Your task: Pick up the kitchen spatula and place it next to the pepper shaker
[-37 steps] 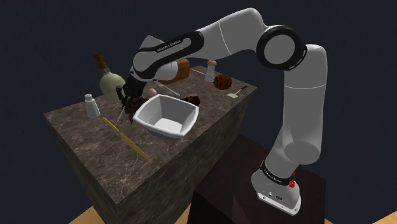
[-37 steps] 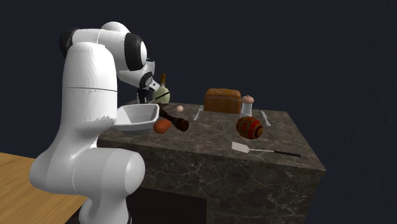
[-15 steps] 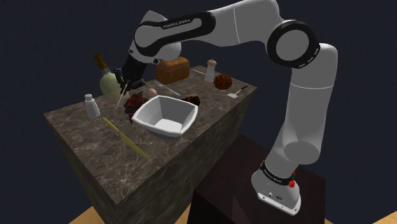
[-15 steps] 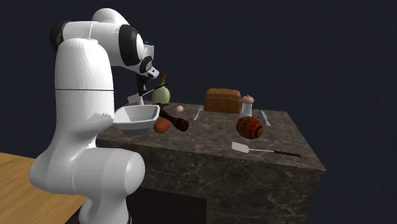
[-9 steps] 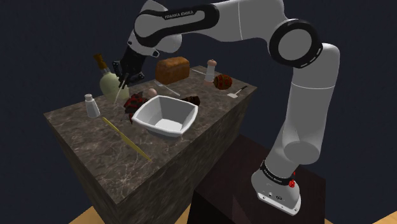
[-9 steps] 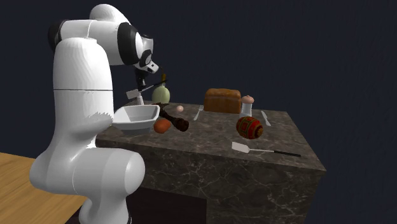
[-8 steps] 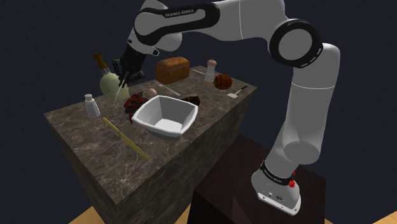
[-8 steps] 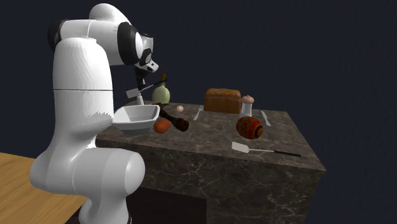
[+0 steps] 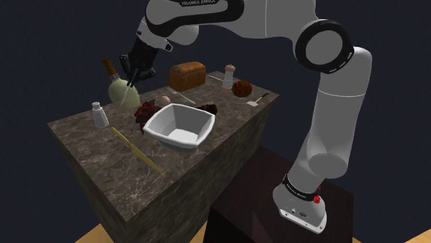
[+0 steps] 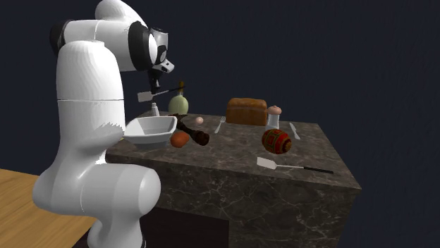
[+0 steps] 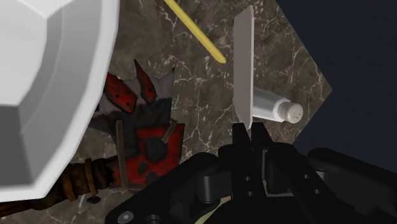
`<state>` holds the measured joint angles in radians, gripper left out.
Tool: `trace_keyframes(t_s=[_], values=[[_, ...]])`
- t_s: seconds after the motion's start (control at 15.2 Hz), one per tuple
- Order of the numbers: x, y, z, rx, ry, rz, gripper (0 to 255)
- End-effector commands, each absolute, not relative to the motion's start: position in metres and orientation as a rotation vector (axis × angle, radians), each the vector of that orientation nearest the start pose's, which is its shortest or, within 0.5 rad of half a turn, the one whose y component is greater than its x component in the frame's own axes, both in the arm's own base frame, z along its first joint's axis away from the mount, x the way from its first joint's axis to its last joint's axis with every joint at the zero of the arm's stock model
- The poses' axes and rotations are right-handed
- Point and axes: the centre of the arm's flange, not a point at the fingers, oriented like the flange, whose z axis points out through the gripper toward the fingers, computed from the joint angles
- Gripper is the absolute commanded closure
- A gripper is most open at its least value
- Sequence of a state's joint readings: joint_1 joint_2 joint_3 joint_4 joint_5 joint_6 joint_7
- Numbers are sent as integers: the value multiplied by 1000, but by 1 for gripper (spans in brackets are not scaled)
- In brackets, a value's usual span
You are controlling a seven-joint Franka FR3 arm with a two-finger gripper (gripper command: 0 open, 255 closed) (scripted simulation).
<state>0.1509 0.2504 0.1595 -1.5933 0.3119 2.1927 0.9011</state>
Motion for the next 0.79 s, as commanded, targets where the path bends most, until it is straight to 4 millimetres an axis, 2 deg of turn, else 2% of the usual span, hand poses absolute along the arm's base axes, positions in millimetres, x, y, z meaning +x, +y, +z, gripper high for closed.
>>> trace_keyframes(t_s=[0.0, 0.4, 0.73], values=[[622, 218, 531, -2496, 968, -140, 255], [563, 277, 531, -2496, 968, -140, 255], [563, 277, 504, -2496, 968, -140, 255]])
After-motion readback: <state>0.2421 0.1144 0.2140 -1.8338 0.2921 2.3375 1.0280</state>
